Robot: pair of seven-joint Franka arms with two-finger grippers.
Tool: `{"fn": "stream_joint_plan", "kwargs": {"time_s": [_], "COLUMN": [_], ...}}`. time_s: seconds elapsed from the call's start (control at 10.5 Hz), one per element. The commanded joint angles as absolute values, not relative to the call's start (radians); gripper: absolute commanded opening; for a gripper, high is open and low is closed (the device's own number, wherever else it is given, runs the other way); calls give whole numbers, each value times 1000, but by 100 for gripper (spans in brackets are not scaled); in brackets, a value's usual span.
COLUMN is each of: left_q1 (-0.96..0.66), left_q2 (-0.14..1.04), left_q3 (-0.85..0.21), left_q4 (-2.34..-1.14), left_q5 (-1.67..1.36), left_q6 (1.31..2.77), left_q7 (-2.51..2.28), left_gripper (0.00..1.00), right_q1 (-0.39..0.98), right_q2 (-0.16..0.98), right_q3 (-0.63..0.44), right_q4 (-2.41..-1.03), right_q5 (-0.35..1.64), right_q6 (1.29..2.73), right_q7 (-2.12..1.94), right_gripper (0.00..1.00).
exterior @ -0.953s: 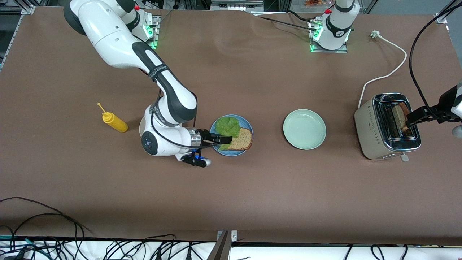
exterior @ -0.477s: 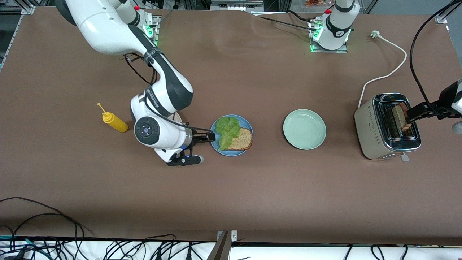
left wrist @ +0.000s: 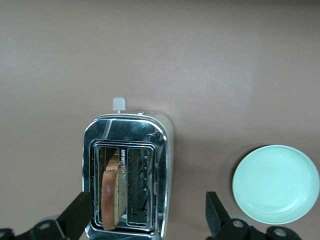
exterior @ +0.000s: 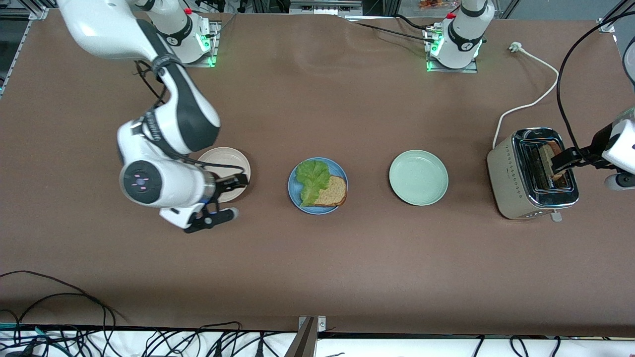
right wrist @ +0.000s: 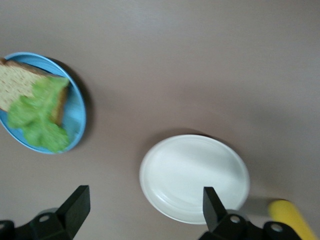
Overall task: Make sandwich in blue plate with both arms
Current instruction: 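Move the right gripper to the mustard bottle while the left gripper enters the toaster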
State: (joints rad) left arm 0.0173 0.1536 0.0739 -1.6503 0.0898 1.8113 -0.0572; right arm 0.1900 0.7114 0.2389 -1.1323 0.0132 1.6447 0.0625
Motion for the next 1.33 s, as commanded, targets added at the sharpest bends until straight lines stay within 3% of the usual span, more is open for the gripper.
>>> {"fn": "stream_joint_plan", "kwargs": {"time_s": [0.0,0.29,0.67,0.76,0.86,0.95,1.05,1.14,1.24], "left_q1": [93,146,163,164,163,163,163,163,163], "left_q2": [159,218,241,242,241,241,239,238,239], "left_q3": [67,67,66,66,64,64,64,64,64], "left_q4": [-1733,-1793,-1851,-1856,-1867,-1867,-1862,-1858,-1858], "left_q5": [113,121,121,123,123,123,123,123,121], "left_q6": [1858,1858,1856,1853,1844,1844,1833,1809,1809], "left_q7": [37,37,25,38,60,72,77,118,138], "left_gripper": [100,100,100,91,58,40,9,0,0], "right_q1": [152,101,-43,-89,-138,-178,-219,-251,-265], "right_q2": [534,413,413,429,458,491,521,556,586], "right_q3": [129,26,-46,-46,-46,-46,-46,-46,-46], "right_q4": [-1345,-1512,-1545,-1543,-1543,-1543,-1543,-1543,-1543], "right_q5": [6,12,15,18,29,58,127,223,288], "right_q6": [1611,1623,1626,1631,1652,1676,1683,1683,1684], "right_q7": [-258,-522,-966,-1068,-1182,-1294,-1448,-1565,-1674], "right_gripper": [100,100,100,100,100,100,100,100,100]}}
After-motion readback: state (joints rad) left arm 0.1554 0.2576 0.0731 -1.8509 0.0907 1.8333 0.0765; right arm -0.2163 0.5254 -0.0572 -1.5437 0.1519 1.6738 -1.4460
